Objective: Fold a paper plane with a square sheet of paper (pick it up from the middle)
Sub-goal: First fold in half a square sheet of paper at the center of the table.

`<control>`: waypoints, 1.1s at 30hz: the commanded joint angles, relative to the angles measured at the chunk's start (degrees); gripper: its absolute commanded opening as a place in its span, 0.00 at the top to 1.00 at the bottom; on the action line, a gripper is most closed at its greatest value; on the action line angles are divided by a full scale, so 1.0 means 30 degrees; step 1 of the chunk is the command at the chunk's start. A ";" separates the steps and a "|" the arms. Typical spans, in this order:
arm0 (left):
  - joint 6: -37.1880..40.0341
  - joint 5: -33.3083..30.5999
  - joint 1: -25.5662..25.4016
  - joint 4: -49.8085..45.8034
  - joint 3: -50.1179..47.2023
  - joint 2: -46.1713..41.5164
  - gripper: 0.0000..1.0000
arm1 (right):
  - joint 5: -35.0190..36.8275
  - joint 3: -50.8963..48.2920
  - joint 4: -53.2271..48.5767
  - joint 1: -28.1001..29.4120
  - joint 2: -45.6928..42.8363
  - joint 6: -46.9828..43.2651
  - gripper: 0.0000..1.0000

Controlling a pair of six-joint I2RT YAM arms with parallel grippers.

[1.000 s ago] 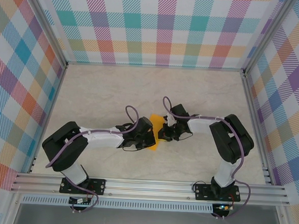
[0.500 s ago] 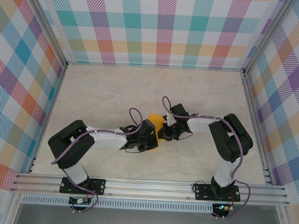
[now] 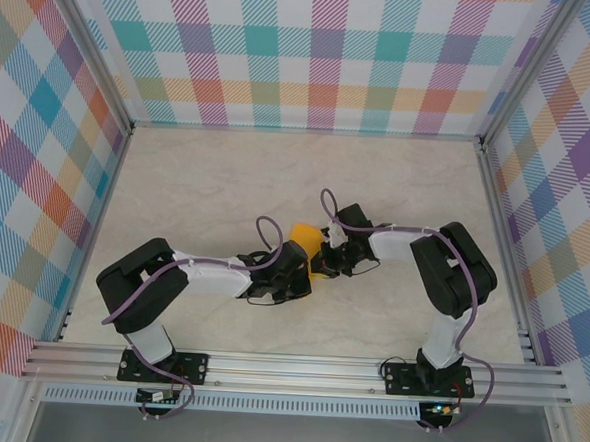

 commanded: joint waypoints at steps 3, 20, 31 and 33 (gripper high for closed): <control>-0.0662 0.0079 -0.0868 -0.1857 -0.1199 0.0845 0.96 | 0.0995 0.0198 0.0585 -0.0617 0.0708 -0.0669 0.98; -0.0561 0.0195 -0.0882 -0.2512 -0.1179 0.0877 0.97 | 0.2866 0.3487 -0.0072 -0.2969 0.2407 -0.0965 0.98; -0.0545 0.0218 -0.0875 -0.2431 -0.1067 0.0920 0.98 | 0.3331 0.6447 -0.1382 -0.3815 0.3876 -0.1684 0.98; -0.0548 0.0141 -0.0875 -0.2445 -0.0969 0.0856 0.98 | 0.3081 0.6571 -0.1522 -0.3815 0.3513 -0.1610 0.97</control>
